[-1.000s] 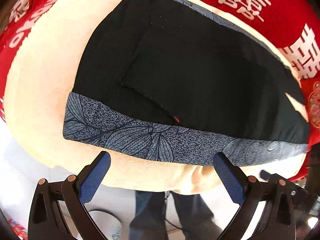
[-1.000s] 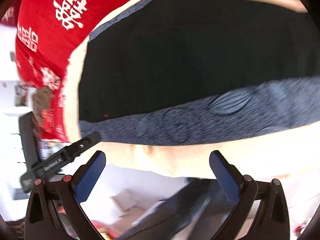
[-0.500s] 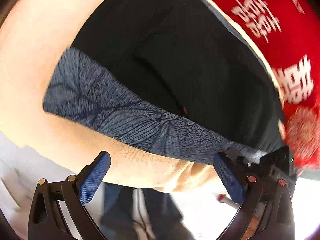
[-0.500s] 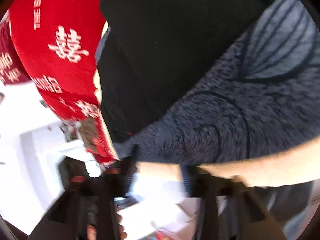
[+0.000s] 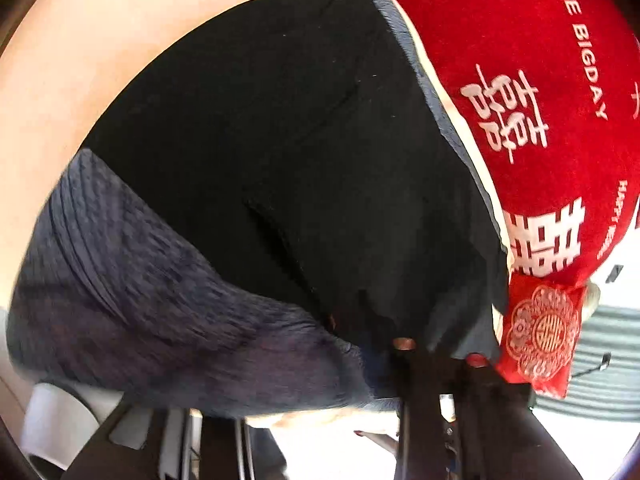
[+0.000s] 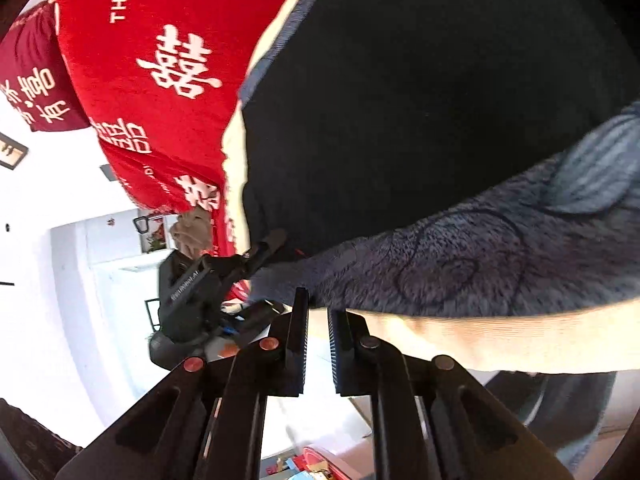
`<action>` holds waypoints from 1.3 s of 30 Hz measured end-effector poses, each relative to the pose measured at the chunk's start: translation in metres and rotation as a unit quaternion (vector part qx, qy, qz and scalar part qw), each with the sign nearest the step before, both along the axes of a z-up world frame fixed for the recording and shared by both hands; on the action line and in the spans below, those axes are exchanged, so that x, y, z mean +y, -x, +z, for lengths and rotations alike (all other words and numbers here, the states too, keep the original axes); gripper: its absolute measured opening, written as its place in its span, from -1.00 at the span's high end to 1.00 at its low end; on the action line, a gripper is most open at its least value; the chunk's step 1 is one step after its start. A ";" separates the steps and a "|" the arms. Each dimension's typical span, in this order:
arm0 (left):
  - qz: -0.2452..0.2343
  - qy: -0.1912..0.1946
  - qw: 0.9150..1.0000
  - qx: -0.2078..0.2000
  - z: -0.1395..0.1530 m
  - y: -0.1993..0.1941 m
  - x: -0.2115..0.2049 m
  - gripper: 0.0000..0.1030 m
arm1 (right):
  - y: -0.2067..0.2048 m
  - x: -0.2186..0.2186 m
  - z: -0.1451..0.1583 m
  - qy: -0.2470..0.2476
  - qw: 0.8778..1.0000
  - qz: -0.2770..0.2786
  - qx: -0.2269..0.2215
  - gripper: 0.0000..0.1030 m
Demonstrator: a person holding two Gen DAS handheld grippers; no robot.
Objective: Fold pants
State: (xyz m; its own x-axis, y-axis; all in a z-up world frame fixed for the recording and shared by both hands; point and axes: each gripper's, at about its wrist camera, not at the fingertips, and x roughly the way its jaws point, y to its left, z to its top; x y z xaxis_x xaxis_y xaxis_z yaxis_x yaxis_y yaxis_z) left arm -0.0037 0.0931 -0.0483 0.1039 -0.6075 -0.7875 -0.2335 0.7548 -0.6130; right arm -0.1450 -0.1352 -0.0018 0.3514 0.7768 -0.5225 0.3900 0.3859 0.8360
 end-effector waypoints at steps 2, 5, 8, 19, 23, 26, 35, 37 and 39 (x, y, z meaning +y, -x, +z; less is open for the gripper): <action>-0.013 0.001 1.000 -0.005 0.002 -0.001 0.002 0.38 | 0.014 -0.017 -0.005 0.012 1.000 -0.014 0.005 0.45; -0.039 -0.008 0.999 -0.009 0.001 0.000 0.000 0.38 | 0.039 -0.046 -0.014 0.013 0.997 -0.066 0.024 0.24; -0.048 -0.017 0.999 -0.003 -0.004 0.000 -0.001 0.38 | 0.054 -0.064 -0.019 0.008 0.993 -0.109 0.035 0.23; -0.038 -0.029 0.999 -0.019 0.008 0.002 0.004 0.54 | 0.058 -0.092 0.015 -0.001 0.982 -0.184 0.031 0.92; -0.027 -0.021 0.999 -0.037 0.039 -0.006 0.003 0.54 | 0.025 -0.102 0.064 0.028 0.992 -0.126 -0.010 0.92; -0.004 -0.009 0.999 -0.050 0.063 -0.025 -0.004 0.54 | -0.004 -0.116 0.090 0.038 0.995 -0.088 -0.035 0.92; 0.015 -0.047 0.992 -0.114 0.085 -0.147 -0.060 0.54 | -0.163 -0.174 0.104 0.084 0.995 0.009 -0.052 0.89; 0.002 -0.082 0.990 -0.116 0.066 -0.181 -0.075 0.53 | -0.199 -0.180 0.088 0.096 0.994 0.026 -0.038 0.86; -0.006 -0.115 0.987 -0.110 0.044 -0.201 -0.085 0.53 | -0.225 -0.186 0.067 0.095 0.995 0.036 -0.024 0.85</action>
State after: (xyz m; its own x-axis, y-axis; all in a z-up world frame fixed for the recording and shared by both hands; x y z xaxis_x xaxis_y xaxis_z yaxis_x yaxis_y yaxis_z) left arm 0.1976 0.0081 -0.0046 0.2817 -0.4176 -0.8639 -0.1032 0.8819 -0.4600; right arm 0.0802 -0.3209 0.0654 0.3275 0.6894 -0.6462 0.3170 0.5641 0.7624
